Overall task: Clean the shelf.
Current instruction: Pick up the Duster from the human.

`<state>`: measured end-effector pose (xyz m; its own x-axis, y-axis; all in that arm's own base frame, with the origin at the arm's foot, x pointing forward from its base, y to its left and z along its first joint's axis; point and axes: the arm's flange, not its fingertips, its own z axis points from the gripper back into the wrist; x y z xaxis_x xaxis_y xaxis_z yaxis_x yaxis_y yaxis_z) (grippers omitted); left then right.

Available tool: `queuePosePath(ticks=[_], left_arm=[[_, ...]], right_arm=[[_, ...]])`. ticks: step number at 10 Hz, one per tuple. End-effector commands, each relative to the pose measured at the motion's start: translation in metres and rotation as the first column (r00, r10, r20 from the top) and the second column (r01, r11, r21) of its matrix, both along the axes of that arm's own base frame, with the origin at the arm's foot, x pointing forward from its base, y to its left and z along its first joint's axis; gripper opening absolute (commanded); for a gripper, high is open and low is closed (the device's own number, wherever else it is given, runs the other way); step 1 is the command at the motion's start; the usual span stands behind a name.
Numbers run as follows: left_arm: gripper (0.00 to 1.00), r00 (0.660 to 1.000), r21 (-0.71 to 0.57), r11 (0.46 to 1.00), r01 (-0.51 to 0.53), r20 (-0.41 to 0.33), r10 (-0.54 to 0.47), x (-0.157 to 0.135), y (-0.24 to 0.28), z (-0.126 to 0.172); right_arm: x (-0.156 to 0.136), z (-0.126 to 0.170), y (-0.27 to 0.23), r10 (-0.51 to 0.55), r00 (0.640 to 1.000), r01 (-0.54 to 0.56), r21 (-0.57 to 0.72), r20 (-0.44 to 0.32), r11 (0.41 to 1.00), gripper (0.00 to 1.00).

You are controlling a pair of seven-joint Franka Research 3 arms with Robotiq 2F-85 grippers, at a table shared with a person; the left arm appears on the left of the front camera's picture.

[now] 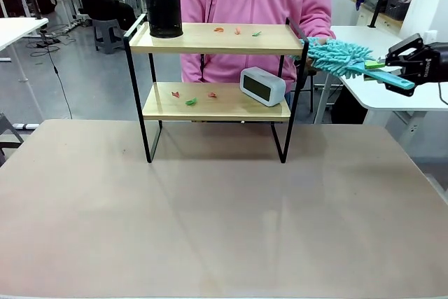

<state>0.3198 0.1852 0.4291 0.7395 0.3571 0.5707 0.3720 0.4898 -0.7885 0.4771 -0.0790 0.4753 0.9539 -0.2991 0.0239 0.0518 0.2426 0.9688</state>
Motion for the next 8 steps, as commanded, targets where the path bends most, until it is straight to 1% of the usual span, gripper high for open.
queuePosePath(ticks=[1, 4, 6, 7, 8], left_arm=[[1.00, 0.999, -0.006, 1.000, 0.003, 0.033, -0.003, 0.001, -0.001, -0.001], [1.00, 0.999, -0.006, 1.000, 0.003, 0.033, -0.003, 0.001, -0.001, -0.001], [1.00, 0.999, -0.006, 1.000, 0.003, 0.033, -0.003, 0.001, -0.001, -0.001], [1.00, 0.999, -0.006, 1.000, 0.003, 0.033, -0.003, 0.001, -0.001, -0.001], [1.00, 0.999, -0.006, 1.000, 0.003, 0.033, -0.003, 0.001, -0.001, -0.001]], right_arm=[[0.000, 0.004, 0.001, 0.002, 1.000, -0.002, -0.022, -0.002, 1.000, 0.00], [-0.002, 0.001, 0.000, 0.011, 1.000, -0.011, -0.031, -0.006, 0.999, 0.00], [-0.009, 0.003, -0.007, 0.016, 1.000, -0.015, -0.038, 0.017, 0.999, 0.00], [-0.025, 0.011, -0.016, 0.029, 0.998, -0.028, -0.040, 0.050, 0.999, 0.00], [-0.059, 0.024, -0.037, 0.034, 0.994, -0.027, -0.071, 0.105, 0.997, 0.00]])
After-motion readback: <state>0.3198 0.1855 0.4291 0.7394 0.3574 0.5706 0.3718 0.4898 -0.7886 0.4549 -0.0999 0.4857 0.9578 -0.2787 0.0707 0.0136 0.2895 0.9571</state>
